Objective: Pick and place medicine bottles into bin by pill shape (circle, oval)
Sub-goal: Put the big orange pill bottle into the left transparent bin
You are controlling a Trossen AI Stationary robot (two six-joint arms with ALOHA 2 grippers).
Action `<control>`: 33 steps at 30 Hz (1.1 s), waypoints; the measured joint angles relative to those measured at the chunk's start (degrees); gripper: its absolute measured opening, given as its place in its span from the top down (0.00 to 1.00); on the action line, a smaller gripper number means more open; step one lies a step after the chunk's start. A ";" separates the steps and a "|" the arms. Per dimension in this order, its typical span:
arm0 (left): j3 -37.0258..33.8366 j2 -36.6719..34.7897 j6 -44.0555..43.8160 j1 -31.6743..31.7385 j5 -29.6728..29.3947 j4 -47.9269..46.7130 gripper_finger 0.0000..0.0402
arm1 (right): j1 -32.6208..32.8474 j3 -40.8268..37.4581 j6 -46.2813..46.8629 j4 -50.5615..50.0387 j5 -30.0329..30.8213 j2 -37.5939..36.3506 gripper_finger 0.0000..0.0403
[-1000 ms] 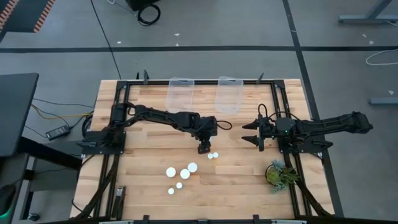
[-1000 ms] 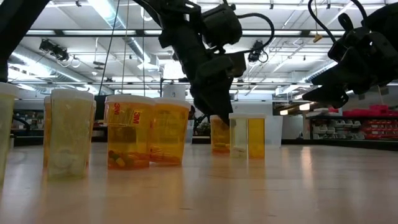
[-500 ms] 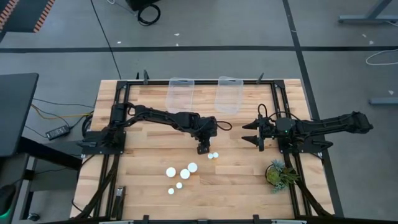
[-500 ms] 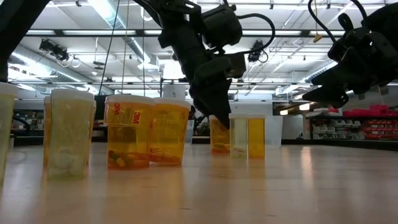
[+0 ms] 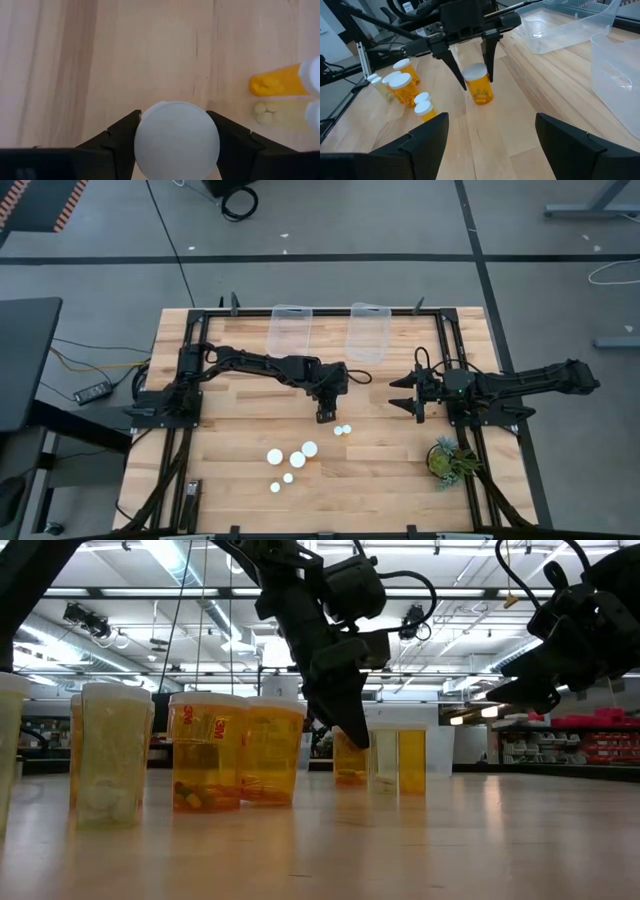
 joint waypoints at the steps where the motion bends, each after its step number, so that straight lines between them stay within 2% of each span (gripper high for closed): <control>1: 0.00 -0.08 0.17 0.21 0.01 -0.06 0.45 | 0.02 -0.02 0.00 0.00 0.00 -0.01 0.24; 8: 0.13 -3.03 0.29 1.99 0.00 -0.82 0.49 | 0.02 -0.02 -0.02 -0.02 0.00 0.01 0.24; 14: 0.13 -6.40 -0.10 3.26 -0.03 -2.70 0.45 | 0.00 -0.02 0.00 -0.17 0.00 -0.01 0.24; 19: 0.50 -8.28 -0.22 4.62 0.06 -3.50 0.47 | 0.02 0.00 -0.02 -0.24 0.00 -0.01 0.24; 25: 4.93 -8.79 0.38 7.08 -2.59 -10.17 0.47 | 0.02 0.00 -0.02 -0.24 0.00 0.08 0.24; 33: 11.78 -8.76 4.16 10.88 -3.61 -11.83 0.47 | 0.02 0.00 -0.02 -0.31 0.00 0.10 0.24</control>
